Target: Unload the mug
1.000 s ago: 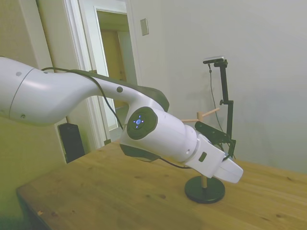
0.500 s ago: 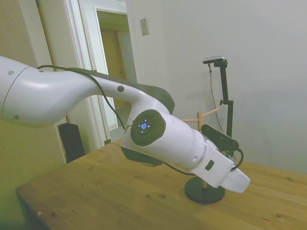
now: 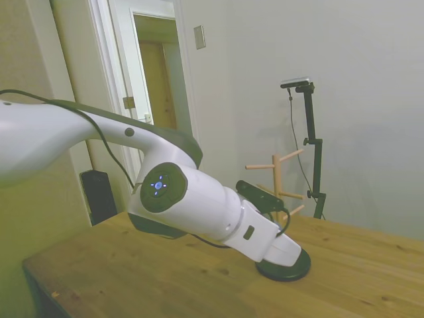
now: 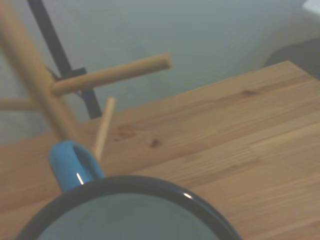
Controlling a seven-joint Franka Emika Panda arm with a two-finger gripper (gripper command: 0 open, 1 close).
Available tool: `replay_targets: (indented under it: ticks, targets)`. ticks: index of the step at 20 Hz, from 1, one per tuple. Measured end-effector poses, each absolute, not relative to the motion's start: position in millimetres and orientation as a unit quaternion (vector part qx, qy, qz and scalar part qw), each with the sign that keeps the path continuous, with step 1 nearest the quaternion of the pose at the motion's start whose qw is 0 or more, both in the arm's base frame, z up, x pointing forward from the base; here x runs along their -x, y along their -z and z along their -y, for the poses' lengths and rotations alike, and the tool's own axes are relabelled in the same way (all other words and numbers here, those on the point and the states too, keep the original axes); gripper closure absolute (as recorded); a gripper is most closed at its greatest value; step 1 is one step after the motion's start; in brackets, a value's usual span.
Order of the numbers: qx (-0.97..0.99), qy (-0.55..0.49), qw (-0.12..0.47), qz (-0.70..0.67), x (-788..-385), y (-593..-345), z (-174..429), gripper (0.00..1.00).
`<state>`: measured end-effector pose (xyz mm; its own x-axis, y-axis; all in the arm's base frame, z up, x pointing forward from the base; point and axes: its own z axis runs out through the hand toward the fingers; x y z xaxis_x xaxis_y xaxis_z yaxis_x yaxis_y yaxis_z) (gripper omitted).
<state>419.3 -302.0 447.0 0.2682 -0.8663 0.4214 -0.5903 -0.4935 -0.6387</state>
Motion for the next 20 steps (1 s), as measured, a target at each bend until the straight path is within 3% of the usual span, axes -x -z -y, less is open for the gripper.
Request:
replay_targets:
  ticks: [11, 20]
  targets:
    - [0.867, 0.302, 0.135, -0.373, -444, -425, 178, 1.0]
    - [0.923, 0.182, 0.094, -0.326, -444, -398, 129, 1.0]
